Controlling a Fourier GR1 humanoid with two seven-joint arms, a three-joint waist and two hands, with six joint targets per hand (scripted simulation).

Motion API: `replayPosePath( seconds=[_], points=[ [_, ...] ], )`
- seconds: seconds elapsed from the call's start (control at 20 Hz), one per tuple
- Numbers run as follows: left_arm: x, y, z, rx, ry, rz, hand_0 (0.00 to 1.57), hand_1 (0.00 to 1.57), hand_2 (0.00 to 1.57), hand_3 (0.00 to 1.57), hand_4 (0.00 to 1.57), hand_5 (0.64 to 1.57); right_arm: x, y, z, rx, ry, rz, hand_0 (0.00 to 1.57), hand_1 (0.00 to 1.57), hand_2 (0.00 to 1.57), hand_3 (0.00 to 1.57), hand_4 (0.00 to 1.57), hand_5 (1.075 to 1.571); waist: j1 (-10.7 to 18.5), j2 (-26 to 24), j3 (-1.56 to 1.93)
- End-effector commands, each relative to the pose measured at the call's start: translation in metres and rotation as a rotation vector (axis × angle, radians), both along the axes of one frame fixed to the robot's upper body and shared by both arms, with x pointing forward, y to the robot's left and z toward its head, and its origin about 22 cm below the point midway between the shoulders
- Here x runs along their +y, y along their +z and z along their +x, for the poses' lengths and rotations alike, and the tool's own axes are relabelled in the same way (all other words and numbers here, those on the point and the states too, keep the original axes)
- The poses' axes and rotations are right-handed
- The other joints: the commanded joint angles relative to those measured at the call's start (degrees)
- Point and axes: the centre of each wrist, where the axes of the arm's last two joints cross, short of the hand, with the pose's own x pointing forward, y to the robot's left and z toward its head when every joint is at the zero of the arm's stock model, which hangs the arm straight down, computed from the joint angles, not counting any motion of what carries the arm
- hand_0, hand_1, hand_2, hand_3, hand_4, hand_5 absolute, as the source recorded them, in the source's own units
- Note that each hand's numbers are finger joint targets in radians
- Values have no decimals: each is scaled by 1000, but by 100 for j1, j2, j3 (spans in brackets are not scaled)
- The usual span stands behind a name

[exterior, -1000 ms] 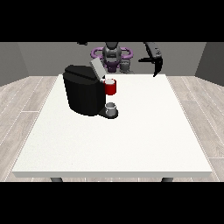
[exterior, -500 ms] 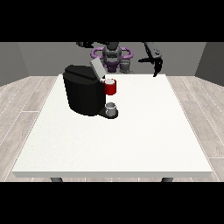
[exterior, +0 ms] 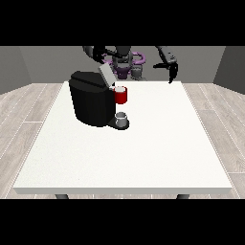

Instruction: Insert the coffee pod into the coffee machine and close the lid

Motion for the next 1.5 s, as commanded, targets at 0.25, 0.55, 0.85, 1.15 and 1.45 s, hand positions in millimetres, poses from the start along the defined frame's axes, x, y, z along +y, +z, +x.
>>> replayPosePath(
  seconds=[0.25, 0.55, 0.85, 1.15, 1.45],
  points=[
    [4, 23, 10, -35, 25, -14, 0, 0, 0, 0, 334, 1571, -37, -5, 31, 5, -73, -4, 0, 0, 0, 0, 389, 1571, 37, 250, 0],
    [15, -5, -1, -58, 23, 7, 0, 0, 0, 0, 363, 1571, -21, 20, 54, 2, -37, 8, 0, 0, 0, 0, 443, 1571, -55, 507, -2],
    [13, 7, 8, -19, 48, 5, 0, 0, 0, 0, 376, 1571, -18, -3, 56, 26, -70, 4, 0, 0, 0, 0, 438, 1571, 61, 404, -1],
    [28, 4, 13, -54, 35, -27, 0, 0, 0, 0, 381, 1571, -26, 8, 65, -21, -38, -3, 0, 0, 0, 0, 396, 1571, 28, 739, -2],
    [27, 24, 25, -52, 3, -22, 0, 0, 0, 0, 369, 1571, -4, -2, 68, -23, -27, -15, 0, 0, 0, 0, 396, 1571, 281, 726, -1]
  ],
)
